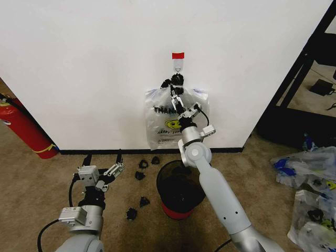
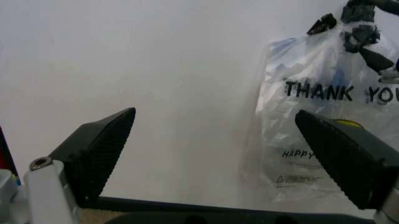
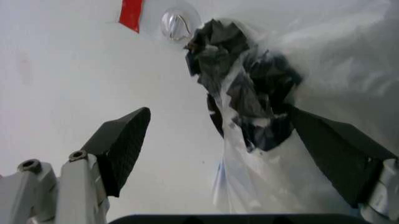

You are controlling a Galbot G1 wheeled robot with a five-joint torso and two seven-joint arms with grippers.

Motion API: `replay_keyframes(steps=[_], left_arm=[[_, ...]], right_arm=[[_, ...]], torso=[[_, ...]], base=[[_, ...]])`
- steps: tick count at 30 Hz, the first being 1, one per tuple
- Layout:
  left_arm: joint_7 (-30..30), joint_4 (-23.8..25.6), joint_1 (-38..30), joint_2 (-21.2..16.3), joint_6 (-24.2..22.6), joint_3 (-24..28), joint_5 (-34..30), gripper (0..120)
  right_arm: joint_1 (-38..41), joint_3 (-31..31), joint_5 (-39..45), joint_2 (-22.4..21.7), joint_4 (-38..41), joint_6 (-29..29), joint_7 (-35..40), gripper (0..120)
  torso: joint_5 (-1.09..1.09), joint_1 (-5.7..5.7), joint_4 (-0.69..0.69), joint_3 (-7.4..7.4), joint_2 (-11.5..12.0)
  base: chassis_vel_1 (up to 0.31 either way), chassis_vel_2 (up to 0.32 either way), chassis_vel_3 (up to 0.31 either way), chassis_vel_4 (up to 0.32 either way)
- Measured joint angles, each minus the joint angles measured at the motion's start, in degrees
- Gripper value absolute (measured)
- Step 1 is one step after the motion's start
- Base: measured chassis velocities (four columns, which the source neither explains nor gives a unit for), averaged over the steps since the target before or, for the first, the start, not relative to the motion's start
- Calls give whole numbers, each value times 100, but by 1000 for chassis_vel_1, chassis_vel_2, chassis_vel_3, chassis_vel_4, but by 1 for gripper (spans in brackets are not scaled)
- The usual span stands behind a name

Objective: Pick up the garbage bag from the wall and place it over the trash bin.

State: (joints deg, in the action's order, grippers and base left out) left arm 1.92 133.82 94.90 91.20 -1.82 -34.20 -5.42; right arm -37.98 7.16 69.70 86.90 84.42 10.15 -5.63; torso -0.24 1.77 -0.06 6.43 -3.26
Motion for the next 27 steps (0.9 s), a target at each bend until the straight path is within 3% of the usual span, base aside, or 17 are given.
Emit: replay_keyframes(steps=[8,14,19,26,27], left_arm=[[-28,-16,-10,-53,7,-44,-71,100],[-52,-56,-40,-82,15,-53,-92,100],[-55,-83,-51,-105,19,-43,-92,100],[-64,-107,-52,-158,28,-59,-96,100],[-68,-116,-57,-172,29,-65,-98,100]], right_arm=[[109,19,-34,64,-129,0,-1,84],[64,6,-79,65,-64,-1,-21,67],[18,78,-67,85,-5,-2,17,45],[62,165,-30,70,-64,-3,38,32],[72,182,-11,62,-78,-9,42,23]], torso=[[1,0,0,0,0],[1,0,0,0,0],[1,0,0,0,0],[1,0,0,0,0],[1,0,0,0,0]], base=[[0,0,0,0],[0,0,0,0],[0,0,0,0],[0,0,0,0],[0,0,0,0]])
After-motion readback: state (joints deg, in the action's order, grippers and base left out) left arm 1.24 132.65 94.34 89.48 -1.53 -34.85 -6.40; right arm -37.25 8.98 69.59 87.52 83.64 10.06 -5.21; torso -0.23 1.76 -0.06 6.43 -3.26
